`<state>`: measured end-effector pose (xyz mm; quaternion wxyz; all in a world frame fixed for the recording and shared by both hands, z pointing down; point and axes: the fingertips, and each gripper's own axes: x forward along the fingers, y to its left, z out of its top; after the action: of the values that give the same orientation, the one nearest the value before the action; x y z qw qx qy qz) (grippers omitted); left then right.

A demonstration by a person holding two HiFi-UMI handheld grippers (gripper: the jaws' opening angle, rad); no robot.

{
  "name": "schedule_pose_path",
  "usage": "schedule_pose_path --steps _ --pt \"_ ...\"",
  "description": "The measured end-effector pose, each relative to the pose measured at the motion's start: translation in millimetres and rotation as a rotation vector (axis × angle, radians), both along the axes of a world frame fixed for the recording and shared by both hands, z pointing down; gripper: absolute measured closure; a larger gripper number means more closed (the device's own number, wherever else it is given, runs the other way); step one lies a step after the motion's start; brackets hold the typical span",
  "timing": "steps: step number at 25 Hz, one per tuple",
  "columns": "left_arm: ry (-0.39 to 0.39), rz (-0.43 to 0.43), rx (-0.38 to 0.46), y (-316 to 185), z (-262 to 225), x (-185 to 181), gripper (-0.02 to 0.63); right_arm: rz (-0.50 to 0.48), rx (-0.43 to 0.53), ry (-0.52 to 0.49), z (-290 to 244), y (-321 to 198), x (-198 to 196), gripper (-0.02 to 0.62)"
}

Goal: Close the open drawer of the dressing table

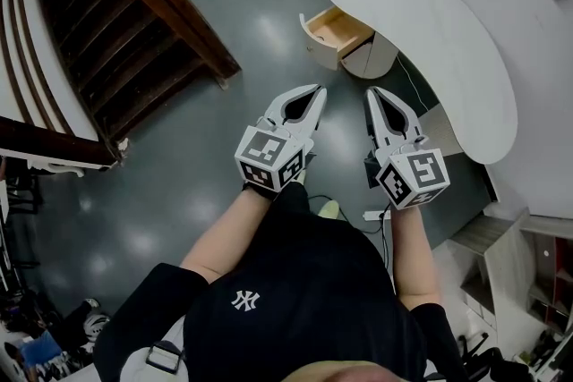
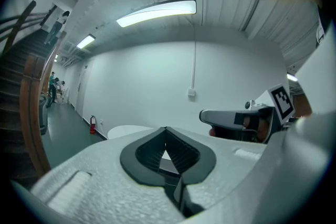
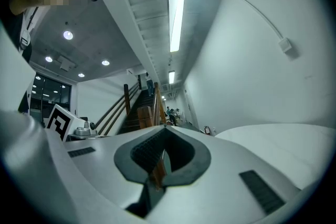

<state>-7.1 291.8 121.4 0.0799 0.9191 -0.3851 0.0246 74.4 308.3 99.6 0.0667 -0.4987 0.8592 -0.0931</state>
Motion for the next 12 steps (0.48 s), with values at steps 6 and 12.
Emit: schedule_pose_path --steps 6,12 --pt "-0.004 -0.021 -0.016 -30.5 13.8 2.6 0.597 0.004 -0.003 -0.008 8.1 -25.1 8.3 0.580" --pt "-0.006 -0.020 -0.029 -71.9 31.4 -2.7 0.597 0.000 -0.020 0.001 23.5 -64.9 -2.3 0.580"
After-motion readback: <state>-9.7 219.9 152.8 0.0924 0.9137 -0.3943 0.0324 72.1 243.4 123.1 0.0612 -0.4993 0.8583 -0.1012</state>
